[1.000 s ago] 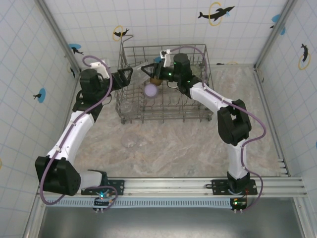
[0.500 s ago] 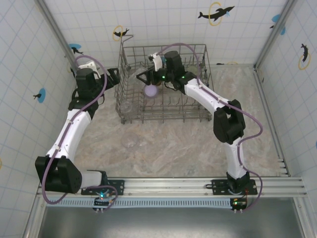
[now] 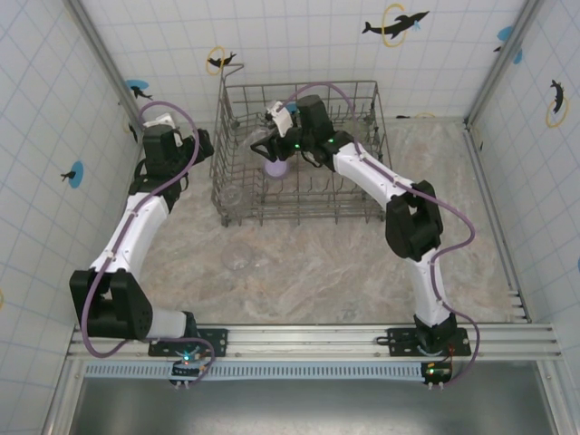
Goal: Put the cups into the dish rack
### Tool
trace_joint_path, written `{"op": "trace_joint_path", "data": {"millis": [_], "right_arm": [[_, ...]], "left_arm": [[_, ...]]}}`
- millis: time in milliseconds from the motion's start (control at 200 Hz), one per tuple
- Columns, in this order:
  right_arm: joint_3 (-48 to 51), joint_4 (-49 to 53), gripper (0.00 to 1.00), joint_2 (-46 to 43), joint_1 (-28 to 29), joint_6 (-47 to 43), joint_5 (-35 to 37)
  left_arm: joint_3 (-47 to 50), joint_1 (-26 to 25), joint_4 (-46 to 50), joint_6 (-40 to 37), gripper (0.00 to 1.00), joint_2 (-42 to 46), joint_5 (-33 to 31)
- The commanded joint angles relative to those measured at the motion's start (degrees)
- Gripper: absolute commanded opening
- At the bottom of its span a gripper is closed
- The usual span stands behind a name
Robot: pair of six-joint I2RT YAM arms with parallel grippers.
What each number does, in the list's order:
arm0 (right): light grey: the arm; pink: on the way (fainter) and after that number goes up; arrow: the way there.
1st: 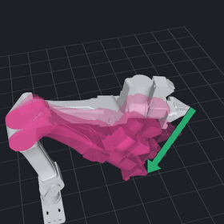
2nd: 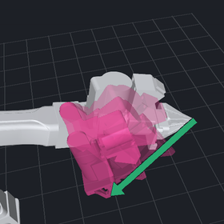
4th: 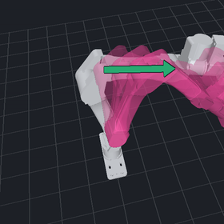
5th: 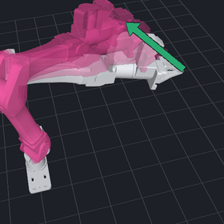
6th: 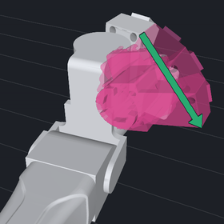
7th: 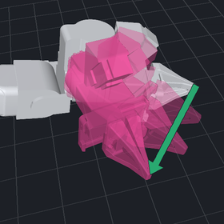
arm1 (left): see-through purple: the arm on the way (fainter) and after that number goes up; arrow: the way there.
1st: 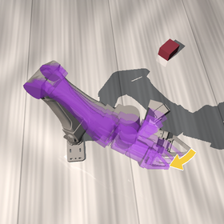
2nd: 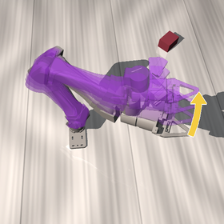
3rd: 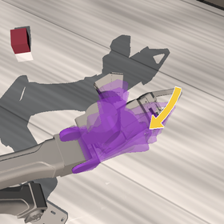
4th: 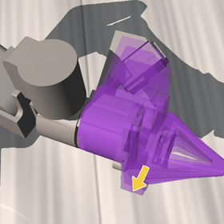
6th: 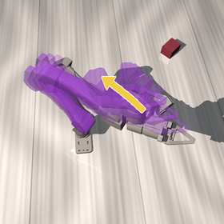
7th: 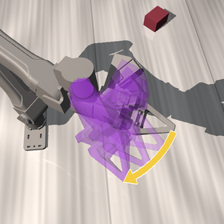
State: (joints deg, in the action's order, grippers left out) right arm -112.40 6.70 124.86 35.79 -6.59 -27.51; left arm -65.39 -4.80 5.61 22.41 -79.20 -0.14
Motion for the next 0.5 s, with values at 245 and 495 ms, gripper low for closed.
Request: {"op": "trace_joint_path", "data": {"millis": [245, 495], "right_arm": [[-5.7, -1.1, 0.47, 4.4, 3.0, -9.1, 3.9], [-6.7, -2.5, 0.47, 5.9, 4.4, -13.0, 2.1]], "left_arm": [[4.5, 1.3, -1.2, -2.5, 0.97, -0.3, -4.3], [7.3, 1.7, -3.2, -2.9, 0.97, 0.7, -4.8]]}}
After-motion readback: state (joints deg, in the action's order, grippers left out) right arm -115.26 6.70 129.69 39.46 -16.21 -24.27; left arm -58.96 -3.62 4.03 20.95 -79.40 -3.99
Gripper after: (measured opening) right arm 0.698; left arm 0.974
